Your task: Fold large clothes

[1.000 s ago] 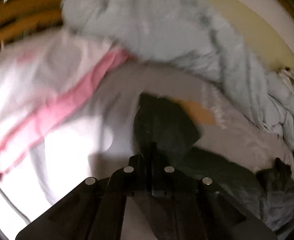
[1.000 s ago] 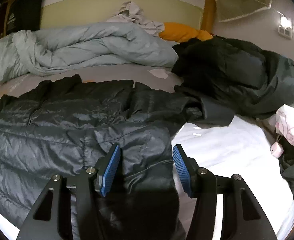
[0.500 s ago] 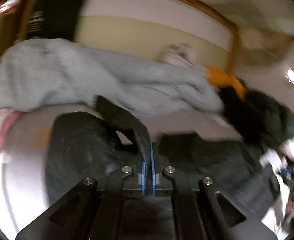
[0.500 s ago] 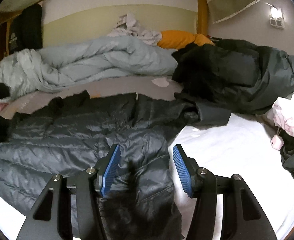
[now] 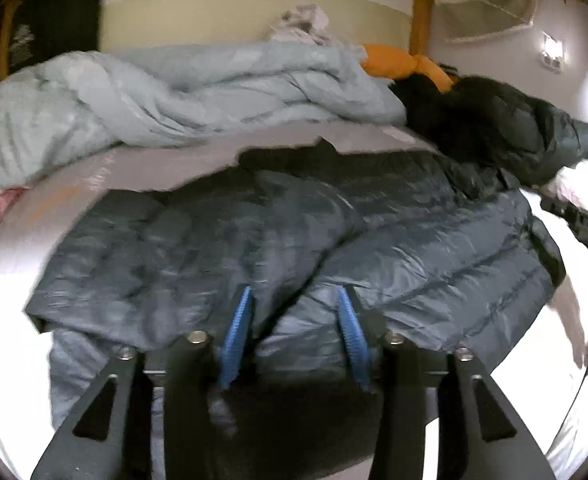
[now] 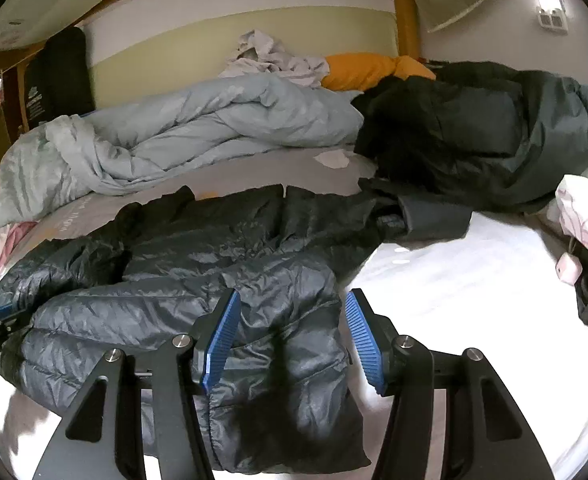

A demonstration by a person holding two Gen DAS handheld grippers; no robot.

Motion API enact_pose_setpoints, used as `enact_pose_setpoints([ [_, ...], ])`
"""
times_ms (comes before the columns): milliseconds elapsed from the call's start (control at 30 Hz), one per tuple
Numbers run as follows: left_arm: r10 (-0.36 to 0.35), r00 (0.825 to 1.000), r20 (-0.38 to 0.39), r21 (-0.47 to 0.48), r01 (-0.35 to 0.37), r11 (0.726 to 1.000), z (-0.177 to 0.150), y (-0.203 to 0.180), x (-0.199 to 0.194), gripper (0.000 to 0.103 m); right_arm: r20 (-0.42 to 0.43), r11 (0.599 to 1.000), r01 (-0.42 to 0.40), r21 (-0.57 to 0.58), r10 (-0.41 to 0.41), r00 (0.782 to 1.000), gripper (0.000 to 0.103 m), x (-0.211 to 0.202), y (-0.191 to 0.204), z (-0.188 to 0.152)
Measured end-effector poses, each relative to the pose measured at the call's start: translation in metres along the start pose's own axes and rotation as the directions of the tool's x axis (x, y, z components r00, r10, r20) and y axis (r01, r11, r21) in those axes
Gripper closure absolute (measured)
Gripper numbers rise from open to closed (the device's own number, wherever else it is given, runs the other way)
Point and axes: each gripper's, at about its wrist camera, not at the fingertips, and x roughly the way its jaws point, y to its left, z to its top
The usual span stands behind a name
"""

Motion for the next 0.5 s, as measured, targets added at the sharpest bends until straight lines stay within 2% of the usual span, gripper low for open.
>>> enact_pose_setpoints([
  [167, 0.082, 0.996, 0.046, -0.064, -0.079, 0.995, 0.007, 0.03, -0.027, 0.051, -0.007, 0.999, 0.009, -0.031, -0.009, 1.0, 0.043, 0.003, 0.012, -0.005],
  [300, 0.174, 0.983, 0.065, -0.136, -0.164, 0.977, 0.019, 0.07, -0.039, 0.047, -0.032, 0.998, 0.031, -0.056, -0.033, 0.999, 0.043, 0.009, 0.03, -0.007],
  [367, 0.208, 0.976, 0.069, -0.174, -0.194, 0.966, 0.021, 0.09, -0.045, 0.045, -0.052, 0.999, 0.008, -0.035, -0.01, 0.999, 0.043, 0.012, 0.044, -0.002],
  [500, 0.282, 0.959, 0.002, -0.25, -0.273, 0.929, 0.019, 0.127, -0.042, 0.044, -0.071, 0.996, -0.07, -0.053, 0.066, 0.995, 0.043, 0.016, 0.096, 0.018],
])
